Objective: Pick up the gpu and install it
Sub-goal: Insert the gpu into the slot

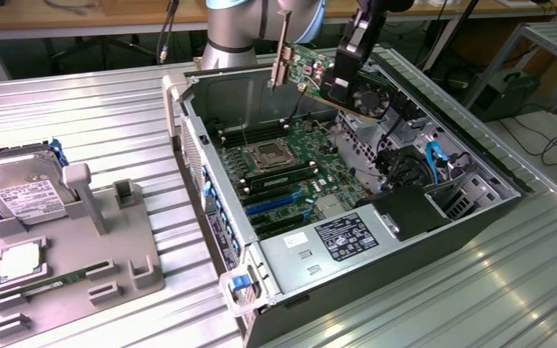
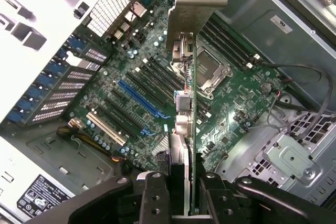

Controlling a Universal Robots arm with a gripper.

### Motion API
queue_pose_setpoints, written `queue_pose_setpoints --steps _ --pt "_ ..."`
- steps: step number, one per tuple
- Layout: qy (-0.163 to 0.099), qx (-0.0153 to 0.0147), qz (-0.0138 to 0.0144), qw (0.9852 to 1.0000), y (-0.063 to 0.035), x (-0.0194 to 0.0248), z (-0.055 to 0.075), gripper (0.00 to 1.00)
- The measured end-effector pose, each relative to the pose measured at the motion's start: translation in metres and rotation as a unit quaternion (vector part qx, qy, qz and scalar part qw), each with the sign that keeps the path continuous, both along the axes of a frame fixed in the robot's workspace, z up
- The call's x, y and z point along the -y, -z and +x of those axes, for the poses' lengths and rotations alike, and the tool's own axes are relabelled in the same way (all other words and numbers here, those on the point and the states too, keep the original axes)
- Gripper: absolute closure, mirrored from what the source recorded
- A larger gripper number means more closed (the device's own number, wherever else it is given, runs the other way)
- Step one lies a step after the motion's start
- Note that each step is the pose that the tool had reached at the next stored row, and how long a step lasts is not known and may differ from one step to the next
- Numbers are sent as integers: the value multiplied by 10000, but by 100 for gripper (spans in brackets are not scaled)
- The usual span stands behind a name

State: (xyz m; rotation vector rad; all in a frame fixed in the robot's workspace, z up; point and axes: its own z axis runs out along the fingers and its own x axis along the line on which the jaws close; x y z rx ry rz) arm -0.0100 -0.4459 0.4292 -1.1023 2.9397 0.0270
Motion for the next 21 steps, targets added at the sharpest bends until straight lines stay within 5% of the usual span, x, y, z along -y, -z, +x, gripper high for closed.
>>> queue_pose_setpoints --steps 13,21 --pt "-491 0 0 9988 2 0 0 73" --pt "-818 0 0 9966 3 0 0 73"
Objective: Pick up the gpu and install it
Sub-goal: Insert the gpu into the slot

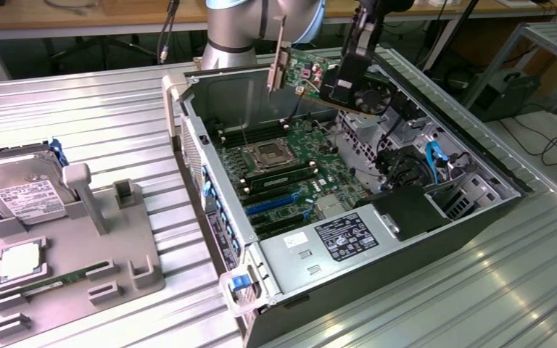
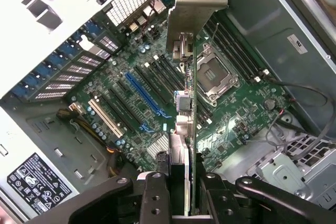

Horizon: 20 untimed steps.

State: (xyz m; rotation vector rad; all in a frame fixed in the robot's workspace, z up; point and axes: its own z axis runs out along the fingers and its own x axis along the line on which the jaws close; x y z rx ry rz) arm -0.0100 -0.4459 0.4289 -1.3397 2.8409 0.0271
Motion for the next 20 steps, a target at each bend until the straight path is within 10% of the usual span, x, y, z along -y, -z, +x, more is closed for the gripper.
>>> queue_pose_setpoints --steps 20 --pt "-712 0 0 9975 3 0 0 73"
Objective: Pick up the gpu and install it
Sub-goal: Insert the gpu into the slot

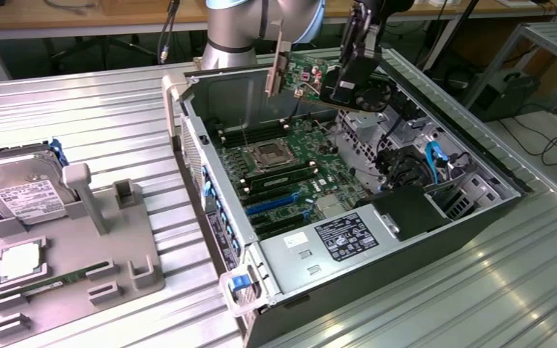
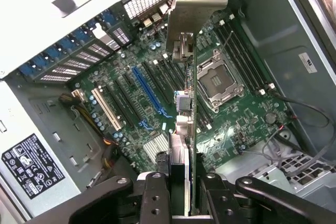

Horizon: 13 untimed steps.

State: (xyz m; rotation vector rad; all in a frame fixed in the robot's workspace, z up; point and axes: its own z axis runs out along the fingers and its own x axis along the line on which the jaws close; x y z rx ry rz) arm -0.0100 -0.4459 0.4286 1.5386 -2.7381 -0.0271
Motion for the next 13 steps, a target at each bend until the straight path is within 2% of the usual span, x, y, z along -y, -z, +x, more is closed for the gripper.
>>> queue_pose_setpoints --steps 6,13 --pt "-223 0 0 9998 2 0 0 73" --pt "-537 0 0 9986 2 0 0 73"
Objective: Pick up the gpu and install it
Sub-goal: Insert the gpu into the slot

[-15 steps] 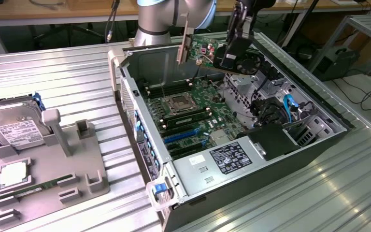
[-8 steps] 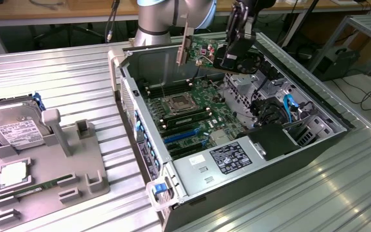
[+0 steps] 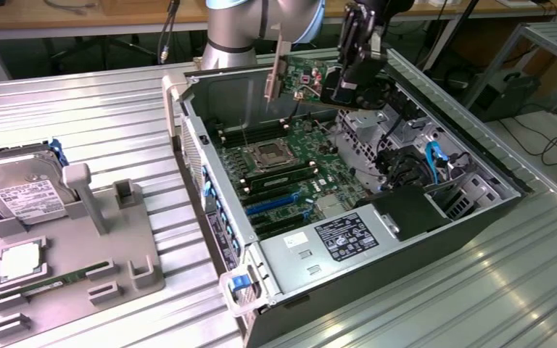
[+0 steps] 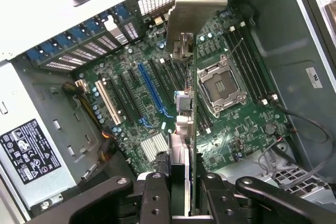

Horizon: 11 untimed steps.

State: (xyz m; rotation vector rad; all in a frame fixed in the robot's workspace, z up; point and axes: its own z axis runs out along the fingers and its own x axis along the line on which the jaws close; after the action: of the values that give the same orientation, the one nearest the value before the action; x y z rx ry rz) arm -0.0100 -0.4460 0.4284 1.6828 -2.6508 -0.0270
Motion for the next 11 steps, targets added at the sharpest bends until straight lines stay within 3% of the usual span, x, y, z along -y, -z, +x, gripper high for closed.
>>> queue_pose_setpoints --steps 11 --pt "-442 0 0 9990 1 3 0 73"
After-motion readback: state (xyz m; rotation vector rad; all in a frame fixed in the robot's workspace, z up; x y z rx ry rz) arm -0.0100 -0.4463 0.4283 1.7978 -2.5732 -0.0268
